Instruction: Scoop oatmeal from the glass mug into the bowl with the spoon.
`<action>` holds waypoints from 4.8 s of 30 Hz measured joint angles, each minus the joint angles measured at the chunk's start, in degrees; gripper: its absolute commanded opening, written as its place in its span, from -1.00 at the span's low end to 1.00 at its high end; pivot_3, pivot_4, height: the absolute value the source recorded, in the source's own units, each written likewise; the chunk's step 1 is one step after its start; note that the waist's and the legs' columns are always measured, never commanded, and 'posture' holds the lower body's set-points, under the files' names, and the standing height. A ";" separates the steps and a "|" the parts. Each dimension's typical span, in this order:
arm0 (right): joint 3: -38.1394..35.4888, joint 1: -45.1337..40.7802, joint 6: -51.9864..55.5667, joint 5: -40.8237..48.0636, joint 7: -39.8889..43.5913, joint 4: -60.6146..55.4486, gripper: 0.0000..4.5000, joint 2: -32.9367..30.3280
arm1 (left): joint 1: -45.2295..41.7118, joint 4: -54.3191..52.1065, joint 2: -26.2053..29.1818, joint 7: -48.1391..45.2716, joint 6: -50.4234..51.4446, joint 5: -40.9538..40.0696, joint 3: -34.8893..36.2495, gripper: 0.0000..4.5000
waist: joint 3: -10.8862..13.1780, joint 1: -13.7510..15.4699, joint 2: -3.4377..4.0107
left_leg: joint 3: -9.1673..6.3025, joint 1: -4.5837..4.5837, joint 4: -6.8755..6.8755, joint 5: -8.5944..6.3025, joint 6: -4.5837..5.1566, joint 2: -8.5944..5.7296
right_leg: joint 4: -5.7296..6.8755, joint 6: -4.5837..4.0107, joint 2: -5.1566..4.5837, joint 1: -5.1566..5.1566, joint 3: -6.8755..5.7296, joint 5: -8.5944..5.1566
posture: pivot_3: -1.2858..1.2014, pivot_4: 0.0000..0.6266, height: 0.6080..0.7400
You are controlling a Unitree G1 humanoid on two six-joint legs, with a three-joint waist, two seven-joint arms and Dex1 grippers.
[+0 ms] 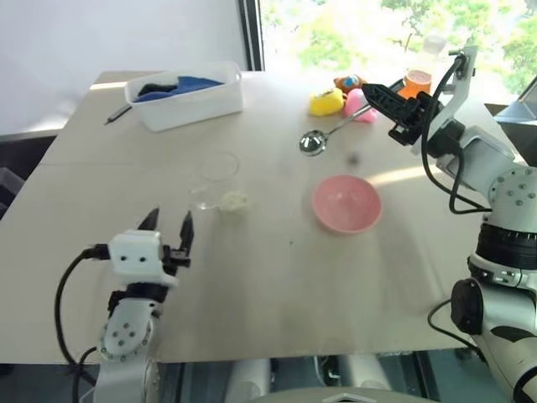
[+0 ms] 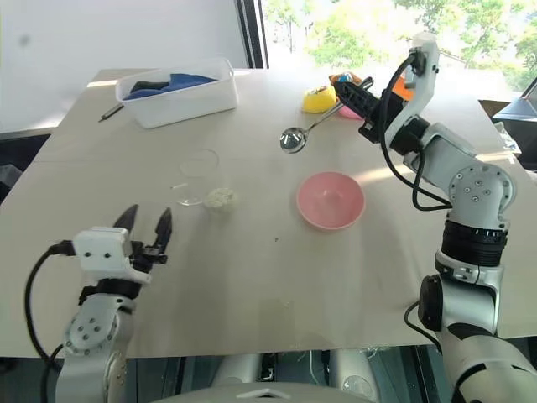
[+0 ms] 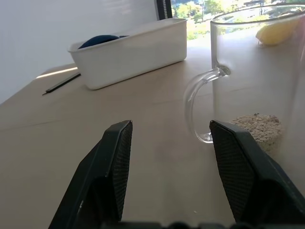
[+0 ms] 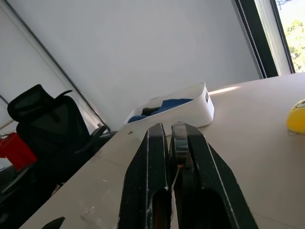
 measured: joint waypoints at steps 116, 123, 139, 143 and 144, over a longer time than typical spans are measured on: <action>-2.35 -10.60 25.31 -17.74 1.39 5.38 -1.00 10.61 | -41.56 40.28 4.93 -17.30 -12.67 3.59 -18.09 -0.98 | 0.00 -0.10 -0.01 | 0.16 -0.24 0.02 0.16 -0.26 -0.06 | 0.03 0.06 -0.11 -0.24 -0.22 0.02 | 0.03 -0.52 1.00; -15.40 -13.91 36.37 -17.28 -7.35 7.15 -1.00 14.25 | -43.79 44.08 3.52 -18.42 -15.25 3.72 -18.57 -0.98 | 0.00 -0.09 0.00 | 0.19 -0.25 0.02 0.16 -0.26 -0.07 | 0.01 0.06 -0.12 -0.25 -0.19 0.02 | 0.03 -0.52 1.00; -28.41 -18.80 37.72 -8.51 -22.12 15.53 -1.00 12.04 | -45.77 47.94 2.85 -19.17 -19.54 4.69 -18.96 -0.98 | -0.01 -0.13 0.01 | 0.20 -0.25 0.01 0.16 -0.26 -0.09 | 0.01 0.07 -0.11 -0.24 -0.16 0.03 | 0.03 -0.52 1.00; -28.53 -18.76 37.72 -4.23 -22.15 17.01 -1.00 8.94 | -45.77 48.26 2.90 -19.14 -19.70 4.66 -18.74 -0.98 | -0.01 -0.15 0.01 | 0.20 -0.25 0.00 0.16 -0.26 -0.09 | 0.01 0.07 -0.10 -0.24 -0.15 0.03 | 0.03 -0.52 1.00; -28.89 -18.77 37.72 -2.85 -22.41 17.56 -1.00 7.70 | -45.76 48.50 2.97 -19.15 -19.74 4.63 -18.60 -0.98 | -0.01 -0.14 0.00 | 0.20 -0.25 0.00 0.15 -0.26 -0.09 | 0.01 0.07 -0.10 -0.24 -0.15 0.03 | 0.03 -0.52 1.00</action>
